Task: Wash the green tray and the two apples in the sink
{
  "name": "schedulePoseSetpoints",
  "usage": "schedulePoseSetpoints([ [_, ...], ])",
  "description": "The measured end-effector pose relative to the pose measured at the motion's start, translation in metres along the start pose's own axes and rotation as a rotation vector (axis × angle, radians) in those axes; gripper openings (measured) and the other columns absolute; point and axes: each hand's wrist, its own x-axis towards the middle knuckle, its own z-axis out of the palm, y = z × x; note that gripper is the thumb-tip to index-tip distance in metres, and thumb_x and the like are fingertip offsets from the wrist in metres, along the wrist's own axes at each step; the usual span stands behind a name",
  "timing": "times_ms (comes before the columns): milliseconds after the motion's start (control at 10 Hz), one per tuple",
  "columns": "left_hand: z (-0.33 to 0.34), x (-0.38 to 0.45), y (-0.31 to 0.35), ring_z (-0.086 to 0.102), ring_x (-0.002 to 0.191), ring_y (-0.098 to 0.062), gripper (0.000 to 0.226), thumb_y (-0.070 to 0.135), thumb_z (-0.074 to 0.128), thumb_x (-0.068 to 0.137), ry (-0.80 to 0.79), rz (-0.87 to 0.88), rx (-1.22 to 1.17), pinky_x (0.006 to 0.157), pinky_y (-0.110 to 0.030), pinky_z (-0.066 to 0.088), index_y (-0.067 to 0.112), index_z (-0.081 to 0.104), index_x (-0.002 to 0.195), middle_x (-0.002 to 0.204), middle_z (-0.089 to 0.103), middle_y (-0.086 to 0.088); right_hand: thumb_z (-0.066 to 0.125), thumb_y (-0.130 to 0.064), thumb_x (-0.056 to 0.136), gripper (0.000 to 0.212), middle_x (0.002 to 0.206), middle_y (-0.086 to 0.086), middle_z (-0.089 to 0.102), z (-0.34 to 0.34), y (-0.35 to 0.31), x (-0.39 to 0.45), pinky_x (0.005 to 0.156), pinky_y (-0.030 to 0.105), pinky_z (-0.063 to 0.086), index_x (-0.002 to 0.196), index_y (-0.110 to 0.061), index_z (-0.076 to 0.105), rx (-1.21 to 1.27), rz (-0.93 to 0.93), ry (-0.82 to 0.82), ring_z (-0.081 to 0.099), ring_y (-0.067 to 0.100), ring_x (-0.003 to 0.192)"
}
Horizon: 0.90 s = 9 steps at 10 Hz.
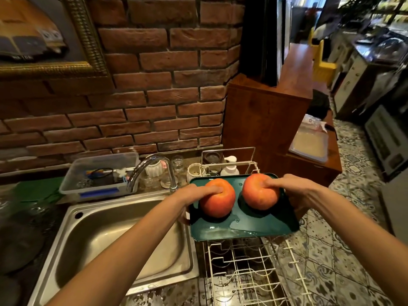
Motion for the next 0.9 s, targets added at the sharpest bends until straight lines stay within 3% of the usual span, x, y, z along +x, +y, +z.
schedulePoseSetpoints([
  [100,0.002,0.002,-0.001,0.051,0.078,-0.027,0.111,0.07,0.081,0.056,0.018,0.002,-0.017,0.069,-0.046,0.05,0.023,0.035,0.145,0.102,0.047,-0.009,0.089,-0.068,0.016,0.148,0.127,0.017,0.049,0.0,0.003,-0.002,0.095,0.063,0.047,0.144,-0.015,0.037,0.011,-0.027,0.0,0.057,0.038,0.109],
  [200,0.002,0.002,0.0,0.052,0.077,-0.027,0.111,0.069,0.082,0.055,0.029,-0.008,-0.043,0.074,-0.049,0.048,0.023,0.035,0.145,0.109,0.044,-0.011,0.09,-0.069,0.009,0.157,0.126,0.015,0.048,0.001,0.003,-0.003,0.095,0.063,0.047,0.147,-0.018,0.034,0.019,-0.032,0.009,0.057,0.037,0.109],
  [300,0.003,-0.004,0.001,0.051,0.117,-0.041,0.119,0.068,0.084,0.053,0.014,-0.03,-0.057,0.08,-0.054,0.047,0.024,0.03,0.15,0.145,0.04,-0.02,0.091,-0.069,0.009,0.162,0.132,0.017,0.047,0.002,0.004,-0.005,0.097,0.064,0.048,0.15,-0.02,0.027,0.053,-0.055,0.026,0.057,0.038,0.112],
  [400,0.004,-0.005,0.002,0.044,0.129,-0.046,0.116,0.064,0.084,0.058,0.03,-0.018,-0.066,0.08,-0.057,0.046,0.021,0.03,0.15,0.152,0.034,-0.02,0.091,-0.07,0.014,0.161,0.135,0.015,0.047,0.003,0.005,-0.008,0.073,0.049,0.058,0.152,-0.017,0.026,0.066,-0.074,0.066,0.058,0.033,0.109],
  [500,0.005,-0.007,0.002,0.046,0.127,-0.047,0.115,0.064,0.084,0.059,0.036,-0.008,-0.059,0.078,-0.057,0.047,0.021,0.029,0.151,0.151,0.035,-0.02,0.089,-0.071,0.022,0.154,0.134,0.014,0.047,0.004,0.007,-0.009,0.058,0.04,0.052,0.152,-0.019,0.026,0.057,-0.079,0.069,0.058,0.03,0.104],
  [600,0.004,-0.008,-0.001,0.048,0.126,-0.045,0.116,0.066,0.083,0.058,0.058,-0.005,-0.062,0.081,-0.058,0.051,0.022,0.028,0.151,0.152,0.034,-0.019,0.09,-0.071,0.025,0.153,0.149,0.016,0.039,0.006,0.009,-0.009,0.071,0.048,0.051,0.154,-0.023,0.023,0.062,-0.078,0.061,0.052,0.037,0.122],
  [700,0.001,-0.007,-0.004,0.051,0.123,-0.044,0.115,0.067,0.081,0.059,0.074,0.011,-0.078,0.092,-0.064,0.05,0.023,0.027,0.151,0.151,0.036,-0.019,0.089,-0.067,0.03,0.154,0.16,0.016,0.027,0.007,0.01,-0.011,0.08,0.054,0.046,0.158,-0.025,0.015,0.085,-0.092,0.057,0.042,0.041,0.135],
  [800,-0.002,-0.008,-0.004,0.045,0.132,-0.045,0.121,0.069,0.078,0.061,0.075,0.049,-0.079,0.099,-0.063,0.046,0.026,0.015,0.155,0.157,0.028,-0.019,0.09,-0.063,0.028,0.157,0.163,0.016,0.021,0.007,0.01,-0.012,0.095,0.062,0.045,0.159,-0.03,0.009,0.126,-0.097,0.043,0.036,0.045,0.139],
  [900,-0.002,-0.005,-0.007,0.031,0.144,-0.039,0.117,0.072,0.068,0.071,0.123,0.159,0.02,0.113,-0.054,0.034,0.024,0.008,0.158,0.163,0.02,-0.015,0.092,-0.066,0.018,0.166,0.164,0.016,0.018,0.007,0.01,-0.013,0.106,0.071,0.036,0.158,-0.033,0.008,0.151,-0.132,0.022,0.032,0.046,0.142],
])
